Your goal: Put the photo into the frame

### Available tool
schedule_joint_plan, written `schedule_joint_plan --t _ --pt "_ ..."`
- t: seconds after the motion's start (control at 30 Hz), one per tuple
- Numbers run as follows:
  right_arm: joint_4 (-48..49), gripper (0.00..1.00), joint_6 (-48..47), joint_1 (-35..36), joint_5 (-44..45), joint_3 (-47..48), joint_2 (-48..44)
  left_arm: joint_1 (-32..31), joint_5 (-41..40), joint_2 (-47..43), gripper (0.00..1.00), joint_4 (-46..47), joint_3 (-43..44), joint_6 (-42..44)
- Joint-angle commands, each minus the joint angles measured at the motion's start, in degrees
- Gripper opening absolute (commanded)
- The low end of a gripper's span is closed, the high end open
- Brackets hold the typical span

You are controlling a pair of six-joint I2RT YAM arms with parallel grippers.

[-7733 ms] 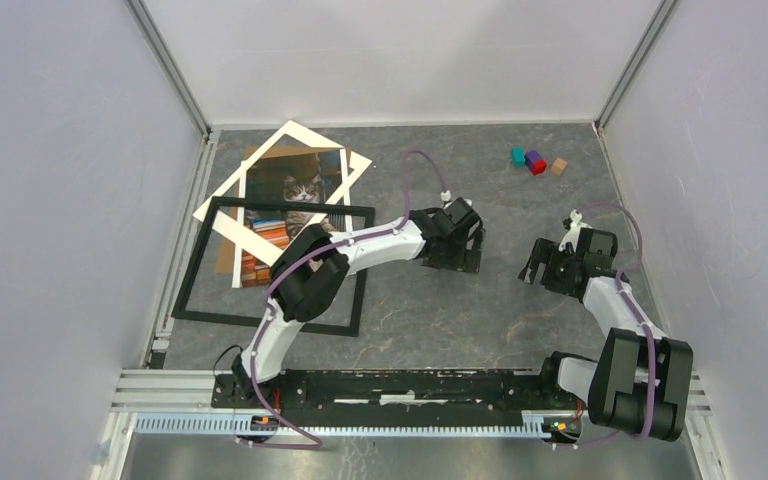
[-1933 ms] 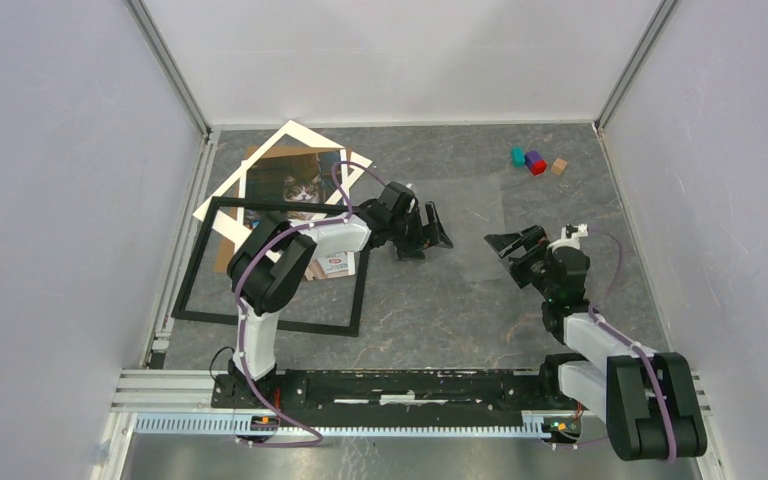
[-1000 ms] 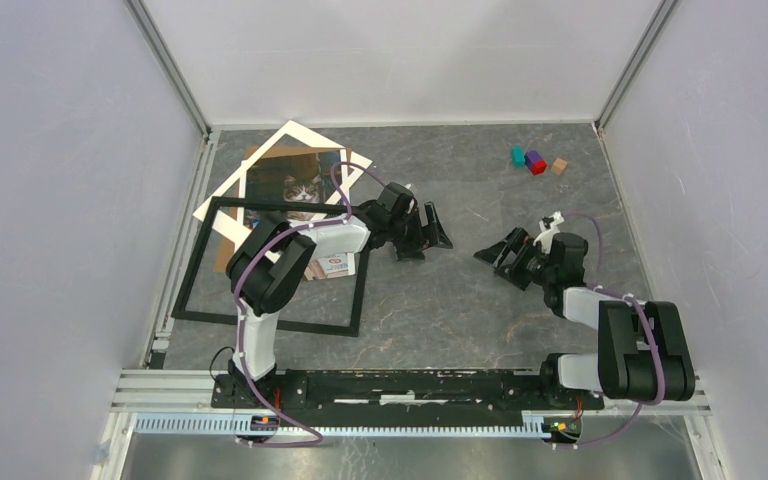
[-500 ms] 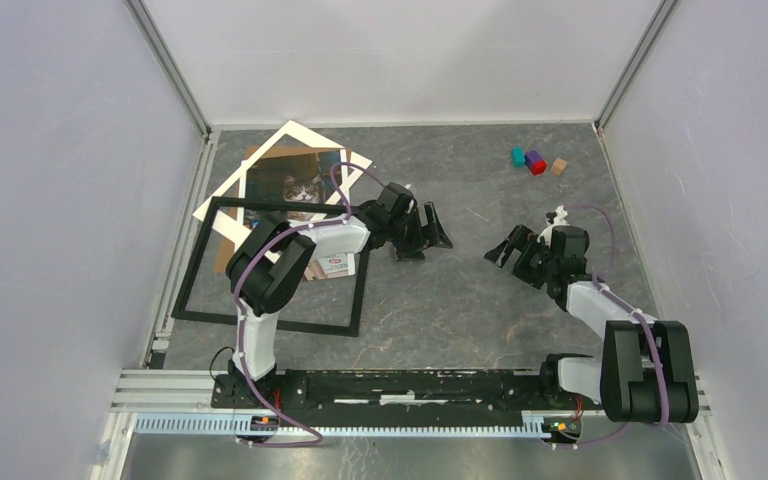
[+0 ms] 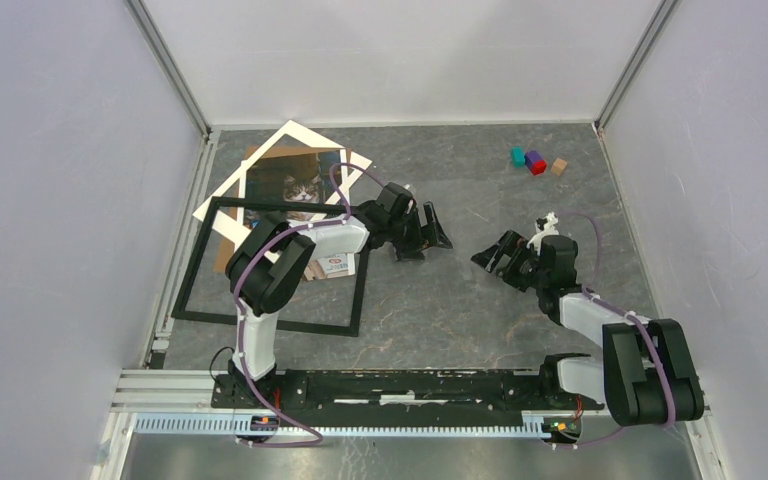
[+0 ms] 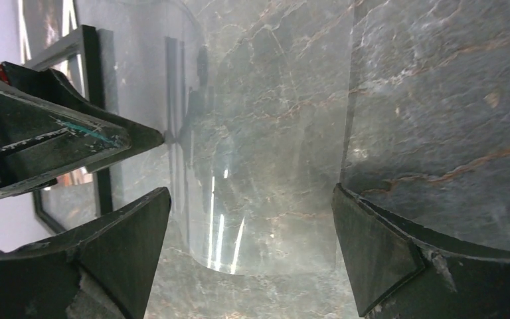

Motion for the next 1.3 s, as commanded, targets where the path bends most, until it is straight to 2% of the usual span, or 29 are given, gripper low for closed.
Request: schedule_joint_plan --t 0.0,0.3,0.43,0.53,0.83,1.27 --pt "5.01 0.98 10.81 1.12 -4.60 -4.70 0.18 -0.62 0.03 1.97 0.93 -6.85 -3.13 -0.61" --pt "28.98 0.98 29.15 2.84 -3.80 -12.56 1.85 -0.62 0.26 1.44 0.93 -6.66 -3.13 -0.80" --pt "34.64 0.98 33.61 4.28 1.13 -16.68 -0.57 -0.62 0.32 1.71 0.93 -6.41 -3.04 -0.88" --pt "33.38 0.98 34.17 5.61 4.91 -16.99 -1.99 -0.62 0.82 1.94 0.93 -6.13 -2.91 -1.06" --pt "36.46 0.98 38.21 9.11 9.76 -16.66 0.84 -0.63 0.75 1.69 0.93 -5.76 -3.47 -1.06" --pt "35.90 0.98 45.44 15.24 17.62 -20.06 -1.16 -0.63 0.41 1.67 0.94 -5.57 -3.79 -1.06"
